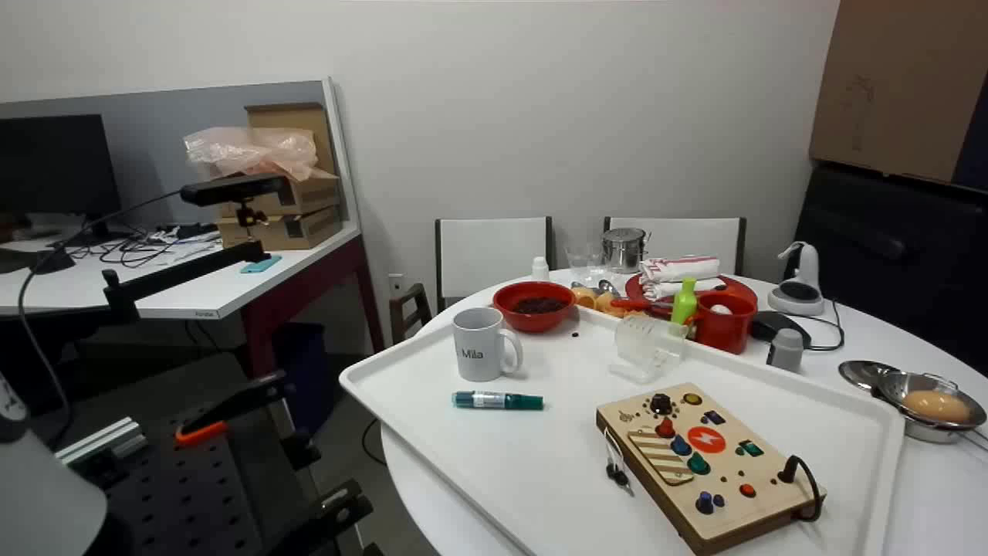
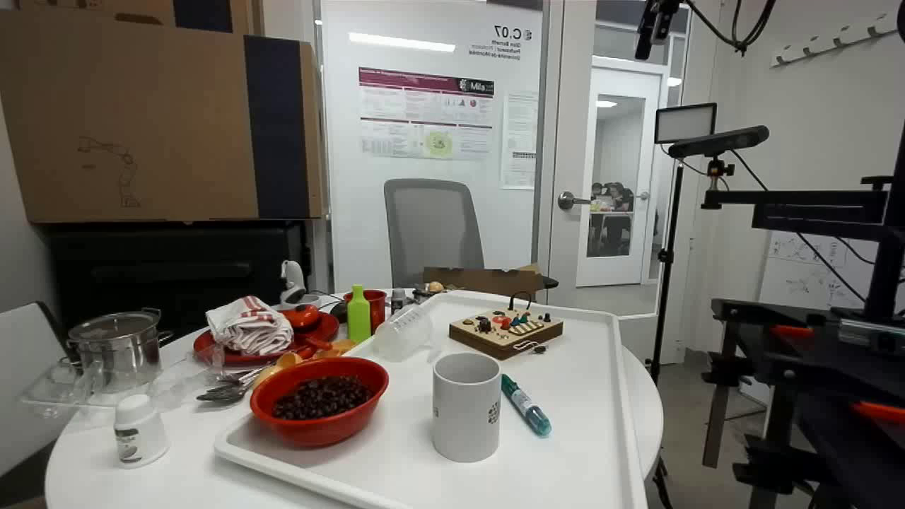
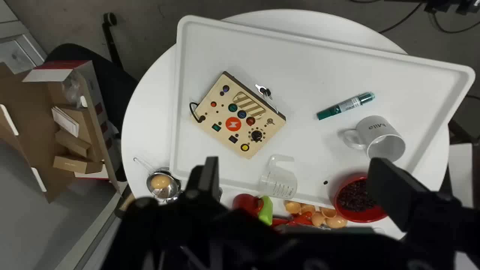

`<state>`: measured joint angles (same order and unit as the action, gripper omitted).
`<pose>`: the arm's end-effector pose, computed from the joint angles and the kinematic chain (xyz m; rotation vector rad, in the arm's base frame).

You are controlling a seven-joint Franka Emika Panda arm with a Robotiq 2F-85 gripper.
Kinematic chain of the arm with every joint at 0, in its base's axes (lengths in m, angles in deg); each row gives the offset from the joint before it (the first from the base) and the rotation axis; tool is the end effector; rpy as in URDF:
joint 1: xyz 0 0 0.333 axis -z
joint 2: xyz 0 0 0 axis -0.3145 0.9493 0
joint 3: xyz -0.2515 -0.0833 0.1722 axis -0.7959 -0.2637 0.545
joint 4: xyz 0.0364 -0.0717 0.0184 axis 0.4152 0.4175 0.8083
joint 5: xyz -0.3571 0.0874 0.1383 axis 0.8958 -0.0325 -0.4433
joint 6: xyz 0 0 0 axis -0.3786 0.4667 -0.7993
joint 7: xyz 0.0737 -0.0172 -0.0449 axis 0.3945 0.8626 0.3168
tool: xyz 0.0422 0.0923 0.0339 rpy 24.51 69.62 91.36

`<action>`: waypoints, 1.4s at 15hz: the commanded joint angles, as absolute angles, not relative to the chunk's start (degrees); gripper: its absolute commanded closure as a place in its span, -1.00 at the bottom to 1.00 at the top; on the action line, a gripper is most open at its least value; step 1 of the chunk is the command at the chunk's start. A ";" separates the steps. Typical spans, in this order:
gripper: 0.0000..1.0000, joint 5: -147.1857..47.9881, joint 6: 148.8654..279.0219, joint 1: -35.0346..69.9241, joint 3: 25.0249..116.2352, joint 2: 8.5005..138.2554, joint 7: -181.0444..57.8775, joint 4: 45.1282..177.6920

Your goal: Put the marker in the mug cup

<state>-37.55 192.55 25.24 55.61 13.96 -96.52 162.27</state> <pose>0.3075 -0.1845 0.5314 3.0006 0.3301 0.2591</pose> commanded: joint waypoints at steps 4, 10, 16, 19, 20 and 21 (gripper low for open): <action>-1.00 -37.61 192.38 25.25 55.66 14.00 -96.54 162.12; -1.00 -40.99 187.25 26.14 64.22 16.75 -76.16 164.08; -1.00 -47.80 194.13 25.10 76.33 19.59 -49.80 167.78; -1.00 -49.28 203.97 26.15 79.83 23.99 -40.13 168.26; -1.00 -48.70 206.62 26.99 80.71 25.04 -37.05 168.38; -1.00 -47.72 207.92 28.06 81.69 25.70 -33.69 168.18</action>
